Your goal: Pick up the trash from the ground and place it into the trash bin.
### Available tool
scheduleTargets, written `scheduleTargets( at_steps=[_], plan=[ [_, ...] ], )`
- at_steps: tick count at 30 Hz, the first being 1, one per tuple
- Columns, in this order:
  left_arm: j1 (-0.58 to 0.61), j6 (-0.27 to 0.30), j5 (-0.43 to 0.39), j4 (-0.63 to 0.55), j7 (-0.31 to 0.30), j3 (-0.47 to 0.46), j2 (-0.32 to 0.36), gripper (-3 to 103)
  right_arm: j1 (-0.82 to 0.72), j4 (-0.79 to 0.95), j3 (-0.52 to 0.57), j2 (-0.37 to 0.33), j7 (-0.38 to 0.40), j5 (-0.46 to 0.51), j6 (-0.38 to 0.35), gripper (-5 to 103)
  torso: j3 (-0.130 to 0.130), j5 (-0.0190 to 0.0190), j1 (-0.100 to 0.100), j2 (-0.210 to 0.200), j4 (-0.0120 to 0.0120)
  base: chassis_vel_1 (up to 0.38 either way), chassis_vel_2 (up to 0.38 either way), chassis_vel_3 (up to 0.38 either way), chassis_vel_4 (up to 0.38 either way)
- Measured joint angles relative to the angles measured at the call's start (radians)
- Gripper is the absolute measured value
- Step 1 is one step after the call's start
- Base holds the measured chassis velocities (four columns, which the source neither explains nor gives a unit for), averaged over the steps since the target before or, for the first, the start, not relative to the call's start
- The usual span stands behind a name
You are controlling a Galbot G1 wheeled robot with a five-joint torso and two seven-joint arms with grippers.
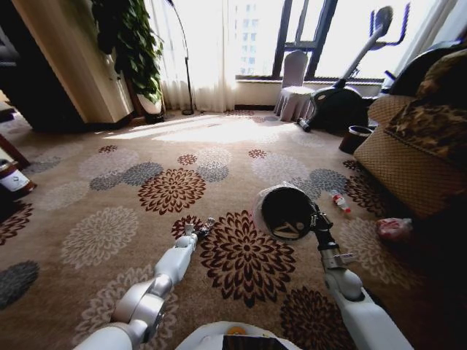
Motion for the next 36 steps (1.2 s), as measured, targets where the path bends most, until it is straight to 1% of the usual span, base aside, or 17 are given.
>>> scheduleTargets(
  at_steps=[6, 10, 11, 15, 16, 18, 22, 23, 25, 27, 28, 30, 31, 32, 33, 34, 36],
  plan=[
    [0.051, -0.01, 0.003, -0.111, -0.002, 0.013, 0.037, 47, 0.006, -0.008, -0.005, 0.005, 0.0, -0.003, 0.0, 0, 0.0, -0.0006, 0.0, 0.0, 0.0001, 0.0, 0.0, 0.0, 0.0],
    [0.196, -0.012, -0.104, -0.403, -0.006, 0.011, 0.103, 32, 0.032, -0.031, -0.024, 0.009, 0.0, -0.005, 0.002, 0, 0.0, -0.0012, 0.0, 0.0, -0.0001, 0.0, 0.0, 0.0, 0.0],
    [0.196, -0.012, -0.104, -0.403, -0.006, 0.011, 0.103, 32, 0.032, -0.031, -0.024, 0.009, 0.0, -0.005, 0.002, 0, 0.0, -0.0012, 0.0, 0.0, -0.0001, 0.0, 0.0, 0.0, 0.0],
    [0.38, -0.023, -0.283, -0.784, 0.008, -0.03, 0.181, 20, 0.069, -0.079, -0.048, 0.021, 0.0, -0.011, 0.008, 0, 0.0, 0.0002, 0.0, 0.0, 0.0007, 0.0, 0.0, 0.0, 0.0],
    [0.38, -0.023, -0.283, -0.784, 0.008, -0.03, 0.181, 20, 0.069, -0.079, -0.048, 0.021, 0.0, -0.011, 0.008, 0, 0.0, 0.0002, 0.0, 0.0, 0.0007, 0.0, 0.0, 0.0, 0.0],
    [0.429, -0.02, -0.337, -0.894, 0.016, -0.03, 0.208, 12, 0.067, -0.096, -0.027, 0.039, 0.0, -0.021, 0.016, 0, 0.0, 0.0003, 0.0, 0.0, 0.0006, 0.0, 0.0, 0.0, 0.0],
    [0.436, -0.02, -0.396, -0.928, 0.027, -0.024, 0.211, 5, 0.062, -0.103, -0.01, 0.057, 0.0, -0.029, 0.021, 0, 0.0, -0.0011, 0.0, 0.0, -0.001, 0.0, 0.0, 0.0, 0.0],
    [0.427, -0.02, -0.392, -0.921, 0.021, -0.021, 0.206, 2, 0.064, -0.105, -0.013, 0.058, 0.001, -0.03, 0.021, 0, 0.0, 0.0003, 0.0, 0.0, -0.0006, 0.0, 0.0, 0.0, 0.0],
    [0.412, -0.024, -0.372, -0.9, 0.009, -0.016, 0.2, 1, 0.068, -0.106, -0.019, 0.057, 0.0, -0.031, 0.021, 0, 0.0, 0.0003, 0.0, 0.0, -0.0003, 0.0, 0.0, 0.0, 0.0],
    [0.353, -0.058, -0.229, -0.782, -0.045, 0.01, 0.184, -2, 0.072, -0.106, -0.032, 0.051, 0.0, -0.03, 0.021, 0, 0.0, -0.0002, 0.0, 0.0, -0.0001, 0.0, 0.0, 0.0, 0.0],
    [0.353, -0.058, -0.229, -0.782, -0.045, 0.01, 0.184, -2, 0.072, -0.106, -0.032, 0.051, 0.0, -0.03, 0.021, 0, 0.0, -0.0002, 0.0, 0.0, -0.0001, 0.0, 0.0, 0.0, 0.0],
    [0.297, -0.126, -0.007, -0.629, -0.066, 0.015, 0.178, 7, 0.082, -0.11, -0.055, 0.042, 0.0, -0.029, 0.02, 0, 0.0, -0.0013, 0.0, 0.0, -0.0007, 0.0, 0.0, 0.0, 0.0],
    [0.297, -0.126, -0.007, -0.629, -0.066, 0.015, 0.178, 7, 0.082, -0.11, -0.055, 0.042, 0.0, -0.029, 0.02, 0, 0.0, -0.0013, 0.0, 0.0, -0.0007, 0.0, 0.0, 0.0, 0.0],
    [0.258, -0.18, 0.153, -0.515, -0.078, 0.014, 0.176, 13, 0.085, -0.109, -0.069, 0.036, 0.0, -0.028, 0.013, 0, 0.0, -0.0003, 0.0, 0.0, -0.0001, 0.0, 0.0, 0.0, 0.0],
    [0.237, -0.206, 0.231, -0.458, -0.079, 0.014, 0.177, 18, 0.084, -0.107, -0.075, 0.034, 0.0, -0.028, 0.011, 0, 0.0, 0.0, 0.0, 0.0, 0.0001, 0.0, 0.0, 0.0, 0.0],
    [0.217, -0.224, 0.295, -0.401, -0.071, 0.014, 0.183, 24, 0.085, -0.107, -0.079, 0.035, -0.001, -0.028, 0.011, 0, 0.0, -0.0001, 0.0, 0.0, 0.0001, 0.0, 0.0, 0.0, 0.0],
    [0.211, -0.227, 0.316, -0.378, -0.063, 0.015, 0.188, 24, 0.089, -0.107, -0.081, 0.035, 0.0, -0.026, 0.012, 0, 0.0, -0.0001, 0.0, 0.0, -0.0003, 0.0, 0.0, 0.0, 0.0]
  ],
)
